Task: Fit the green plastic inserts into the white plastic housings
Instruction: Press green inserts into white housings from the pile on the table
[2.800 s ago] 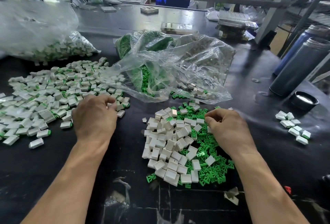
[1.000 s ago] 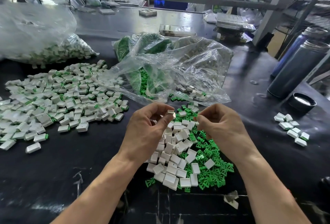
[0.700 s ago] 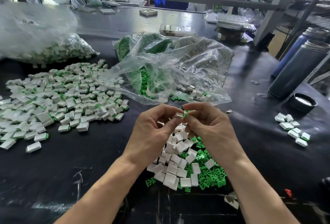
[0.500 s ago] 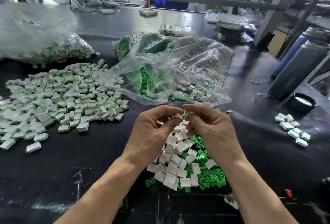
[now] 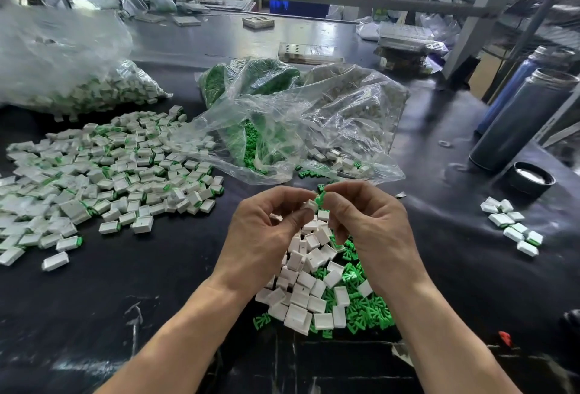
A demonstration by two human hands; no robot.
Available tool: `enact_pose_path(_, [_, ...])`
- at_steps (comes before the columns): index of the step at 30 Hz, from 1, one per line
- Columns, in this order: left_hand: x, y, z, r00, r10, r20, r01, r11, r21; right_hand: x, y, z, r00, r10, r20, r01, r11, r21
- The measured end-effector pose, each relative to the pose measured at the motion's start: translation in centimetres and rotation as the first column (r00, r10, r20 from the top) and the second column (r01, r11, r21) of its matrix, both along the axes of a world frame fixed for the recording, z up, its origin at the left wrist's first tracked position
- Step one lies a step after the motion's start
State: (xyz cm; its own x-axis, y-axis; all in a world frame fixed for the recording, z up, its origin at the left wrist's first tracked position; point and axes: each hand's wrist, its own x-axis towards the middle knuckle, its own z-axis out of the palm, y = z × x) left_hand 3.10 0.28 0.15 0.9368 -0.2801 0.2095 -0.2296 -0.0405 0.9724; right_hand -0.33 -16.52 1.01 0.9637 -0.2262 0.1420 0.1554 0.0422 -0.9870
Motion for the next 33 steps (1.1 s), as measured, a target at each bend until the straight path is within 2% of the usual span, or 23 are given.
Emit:
enact_pose_path(11, [0.11,0.05,0.02,1.000,0.017,-0.001,-0.017,0.999,0.029,-0.09,0.29,-0.07,0.999,0.004,0.034,-0.002,0.998,-0.062])
enact_pose_path(16, [0.09,0.21,0.07,0.999,0.043,-0.008,-0.043,0.999,0.012,-0.17,0.78,-0.16,0.998,0.013,0.065,-0.002,0.985,-0.171])
enact_pose_path(25, [-0.02,0.17,-0.02,0.999,0.045,-0.014,-0.045,0.999,0.030,-0.13,0.56,-0.42,0.999,-0.009,0.042,0.018,0.976,-0.216])
enact_pose_path(33, [-0.19,0.00,0.09,0.999,0.052,-0.003,-0.052,0.999,0.011,-0.16,0.53,-0.75,0.995,-0.078,0.056,0.094,0.897,-0.432])
